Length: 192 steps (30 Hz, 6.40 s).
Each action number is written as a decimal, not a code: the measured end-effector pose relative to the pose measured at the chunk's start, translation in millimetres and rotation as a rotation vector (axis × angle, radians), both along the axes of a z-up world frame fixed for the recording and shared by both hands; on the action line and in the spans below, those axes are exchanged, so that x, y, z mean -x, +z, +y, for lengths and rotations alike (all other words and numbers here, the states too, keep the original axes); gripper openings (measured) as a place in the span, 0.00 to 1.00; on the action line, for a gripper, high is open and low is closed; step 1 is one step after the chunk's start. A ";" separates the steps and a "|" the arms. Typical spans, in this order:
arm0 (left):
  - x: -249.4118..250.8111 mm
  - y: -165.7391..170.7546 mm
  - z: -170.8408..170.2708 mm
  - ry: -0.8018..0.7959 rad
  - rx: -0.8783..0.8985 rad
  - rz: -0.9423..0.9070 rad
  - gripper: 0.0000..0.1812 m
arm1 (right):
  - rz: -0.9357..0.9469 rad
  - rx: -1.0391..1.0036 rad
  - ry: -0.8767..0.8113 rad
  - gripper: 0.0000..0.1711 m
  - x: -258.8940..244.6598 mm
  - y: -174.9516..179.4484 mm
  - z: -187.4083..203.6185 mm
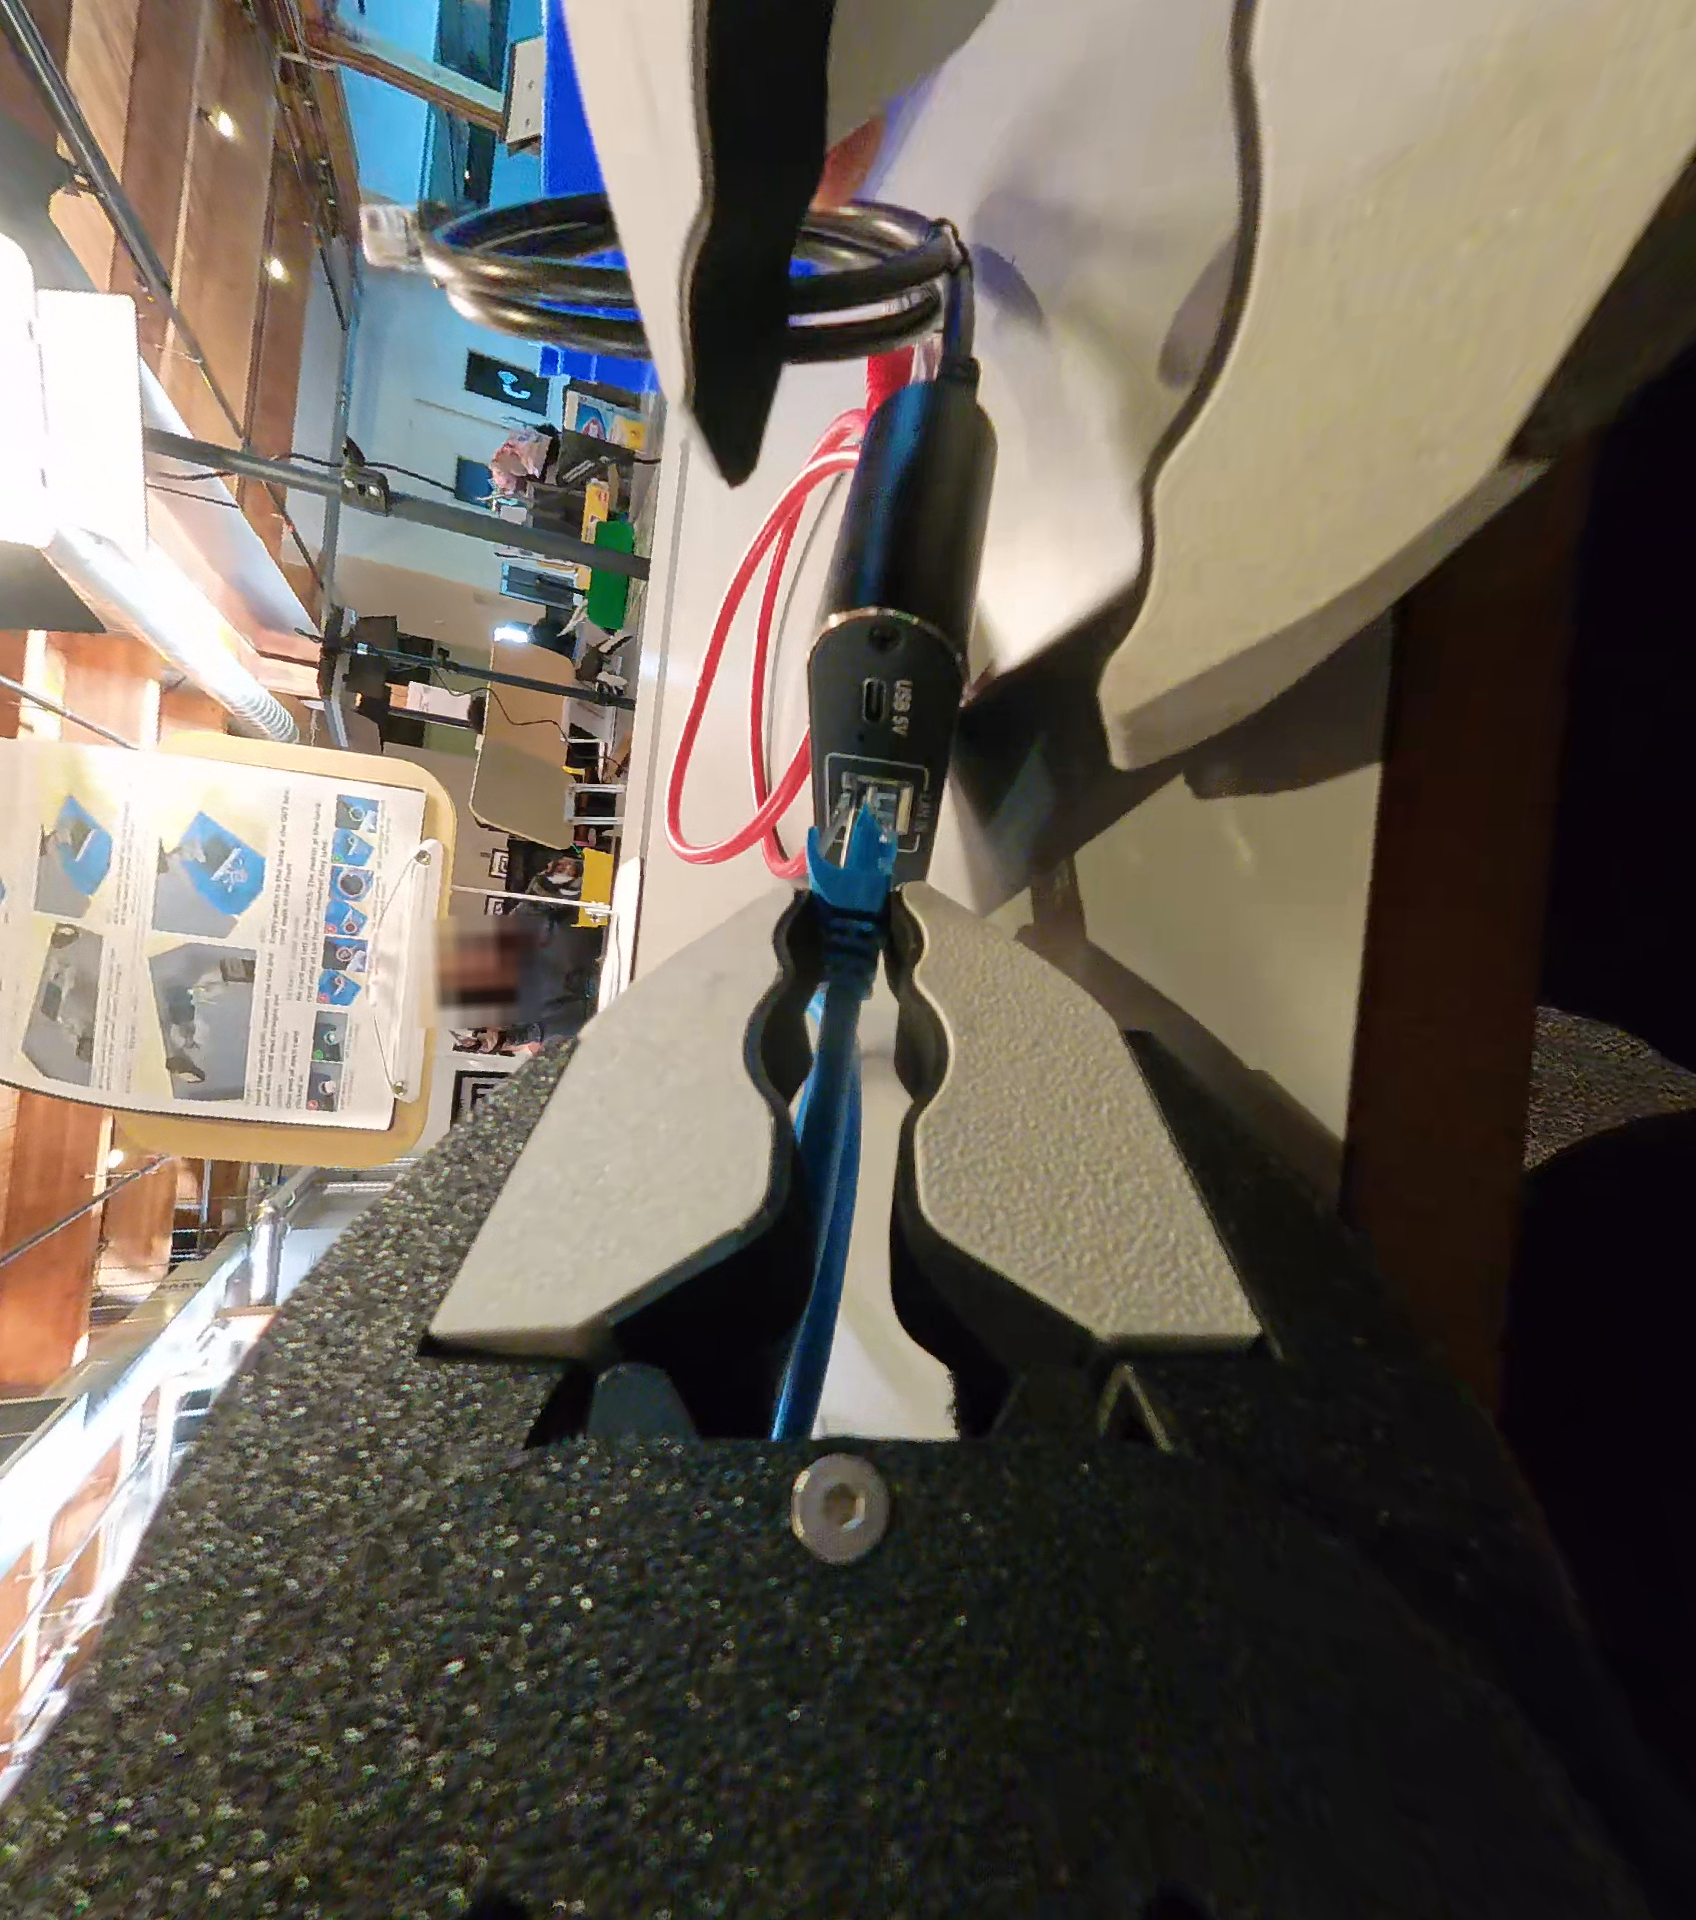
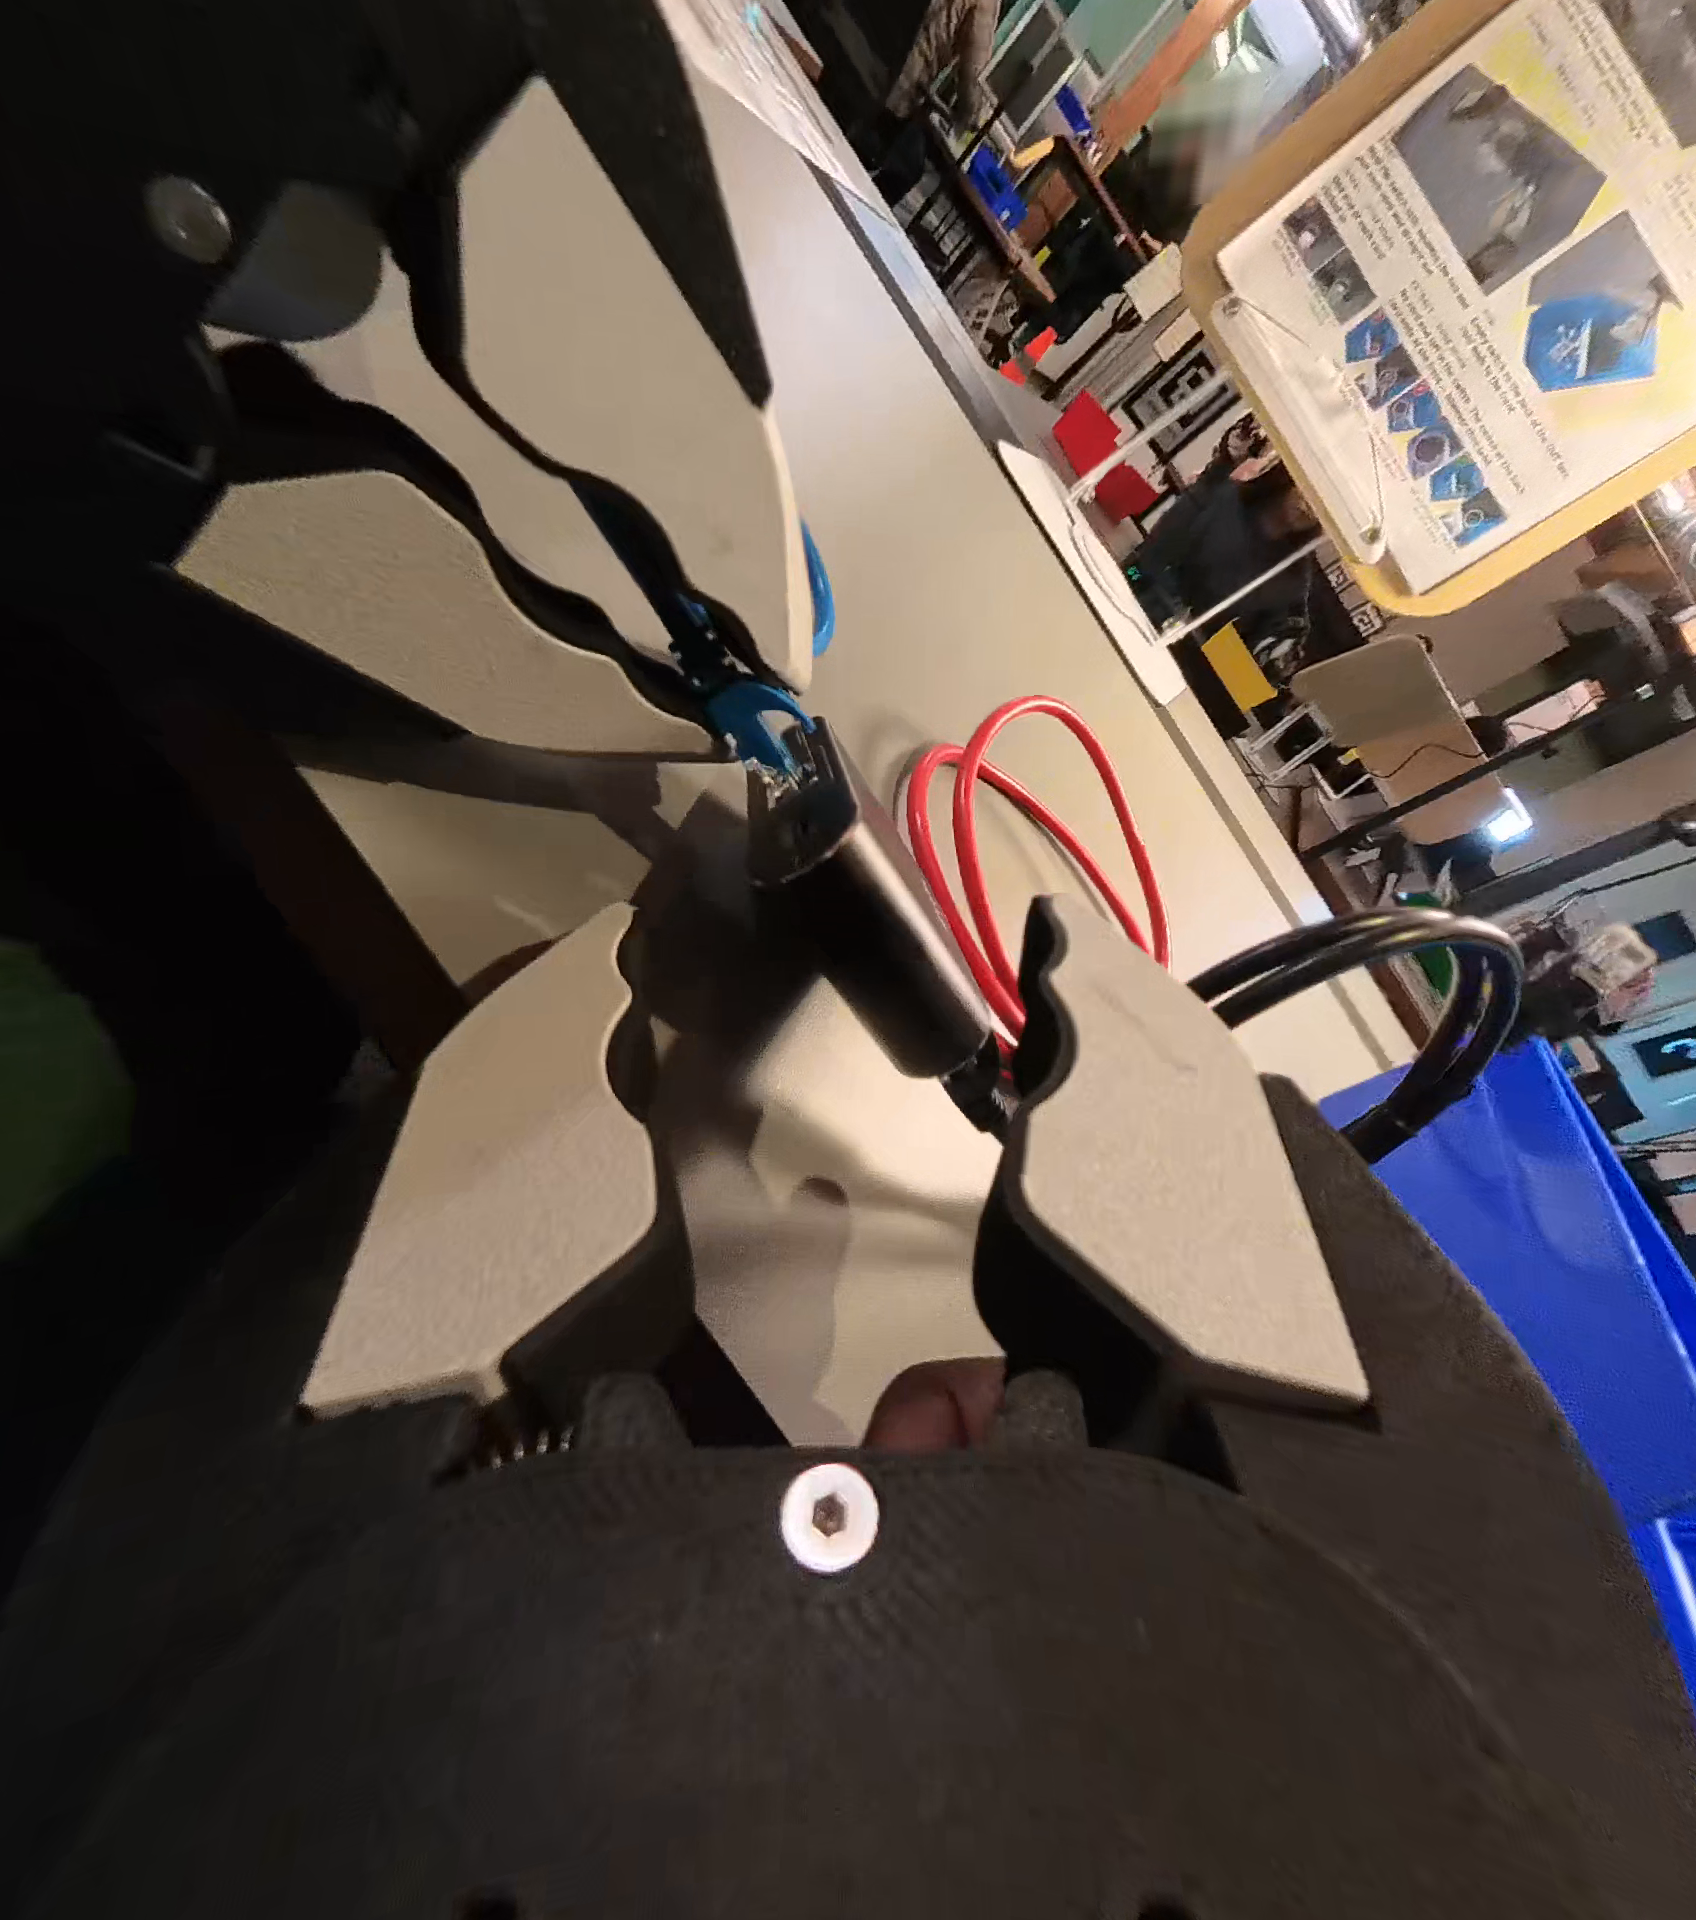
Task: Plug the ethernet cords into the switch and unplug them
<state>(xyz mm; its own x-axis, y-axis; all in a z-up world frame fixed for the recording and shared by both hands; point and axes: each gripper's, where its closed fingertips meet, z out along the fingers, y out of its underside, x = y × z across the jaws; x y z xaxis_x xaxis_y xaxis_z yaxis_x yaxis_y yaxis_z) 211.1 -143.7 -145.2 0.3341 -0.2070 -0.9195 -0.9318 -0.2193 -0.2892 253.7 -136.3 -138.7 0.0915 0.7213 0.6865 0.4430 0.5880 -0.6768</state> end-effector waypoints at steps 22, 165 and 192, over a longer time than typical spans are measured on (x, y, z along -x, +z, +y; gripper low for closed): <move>-8.8 6.6 -7.2 -0.069 0.014 0.015 0.07 | -0.233 -0.317 0.018 0.15 6.9 -10.8 23.7; 280.9 46.6 -213.4 0.268 -0.086 -0.931 0.04 | 0.121 0.325 -0.583 0.12 -63.5 41.2 230.6; 145.2 48.9 -248.7 -0.476 0.258 -0.945 0.03 | 0.003 0.283 0.177 0.06 3.2 50.8 165.4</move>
